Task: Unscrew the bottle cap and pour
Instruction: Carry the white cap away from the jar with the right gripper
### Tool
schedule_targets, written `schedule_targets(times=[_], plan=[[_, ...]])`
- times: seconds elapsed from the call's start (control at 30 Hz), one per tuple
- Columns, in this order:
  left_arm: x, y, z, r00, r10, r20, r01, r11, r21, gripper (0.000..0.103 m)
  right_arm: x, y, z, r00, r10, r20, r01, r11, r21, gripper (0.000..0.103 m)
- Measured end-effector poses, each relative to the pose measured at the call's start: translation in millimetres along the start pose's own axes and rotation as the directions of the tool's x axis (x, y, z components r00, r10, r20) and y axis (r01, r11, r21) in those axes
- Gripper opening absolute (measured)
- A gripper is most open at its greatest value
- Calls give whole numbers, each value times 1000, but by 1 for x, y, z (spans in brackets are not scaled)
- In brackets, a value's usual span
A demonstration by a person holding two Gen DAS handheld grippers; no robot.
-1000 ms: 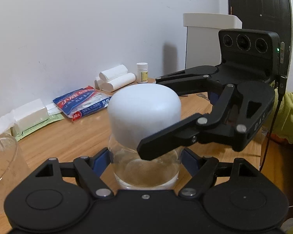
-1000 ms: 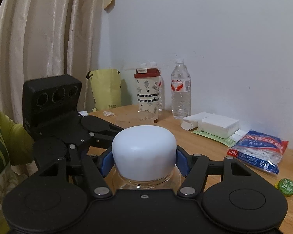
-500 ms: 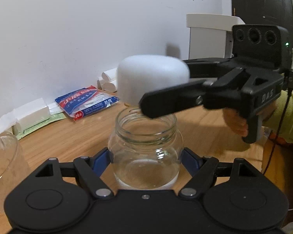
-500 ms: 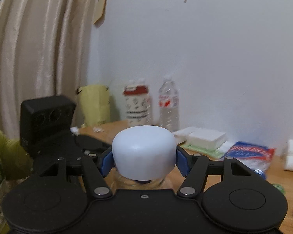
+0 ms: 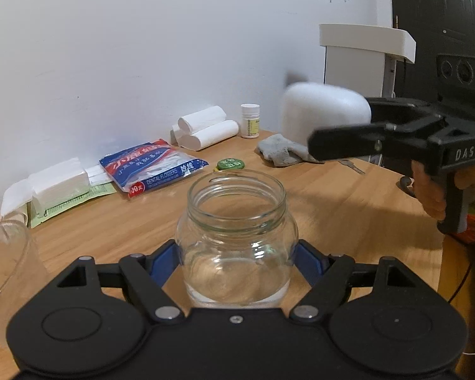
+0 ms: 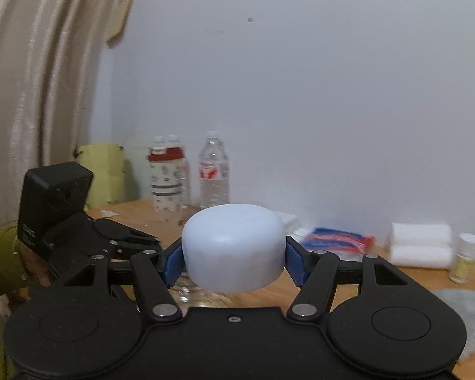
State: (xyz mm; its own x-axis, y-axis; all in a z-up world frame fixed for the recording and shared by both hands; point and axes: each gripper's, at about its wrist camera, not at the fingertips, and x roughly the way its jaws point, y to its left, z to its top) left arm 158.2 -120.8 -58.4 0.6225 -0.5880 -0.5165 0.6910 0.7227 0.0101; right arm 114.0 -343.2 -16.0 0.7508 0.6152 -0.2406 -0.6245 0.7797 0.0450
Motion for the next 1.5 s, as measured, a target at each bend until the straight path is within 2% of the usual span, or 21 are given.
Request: schedule_targets(times=[0.17, 0.23, 0.37, 0.6, 1.2, 1.37, 1.5], plan=[[2, -1, 0, 1000, 12, -1, -12, 1000, -7, 80, 1, -5, -11, 991, -109, -73, 111, 993, 27, 69], [3, -2, 1, 1000, 17, -2, -17, 1000, -7, 80, 3, -7, -18, 980, -163, -117, 169, 985, 45, 69], [3, -3, 2, 1000, 25, -3, -25, 1000, -8, 80, 9, -11, -29, 960, -220, -173, 237, 968, 85, 69], [5, -8, 3, 999, 36, -10, -36, 999, -9, 80, 20, -10, -42, 942, -246, -227, 271, 959, 84, 69], [8, -6, 6, 999, 50, -17, -50, 998, -31, 80, 42, -2, -47, 894, -246, -374, 271, 962, 16, 69], [8, -5, 7, 998, 52, -23, -53, 998, -36, 80, 44, -2, -47, 892, -239, -384, 271, 962, 29, 69], [9, -2, 7, 996, 68, -49, -71, 996, -57, 90, 45, -2, -47, 890, -242, -387, 276, 961, 35, 69]])
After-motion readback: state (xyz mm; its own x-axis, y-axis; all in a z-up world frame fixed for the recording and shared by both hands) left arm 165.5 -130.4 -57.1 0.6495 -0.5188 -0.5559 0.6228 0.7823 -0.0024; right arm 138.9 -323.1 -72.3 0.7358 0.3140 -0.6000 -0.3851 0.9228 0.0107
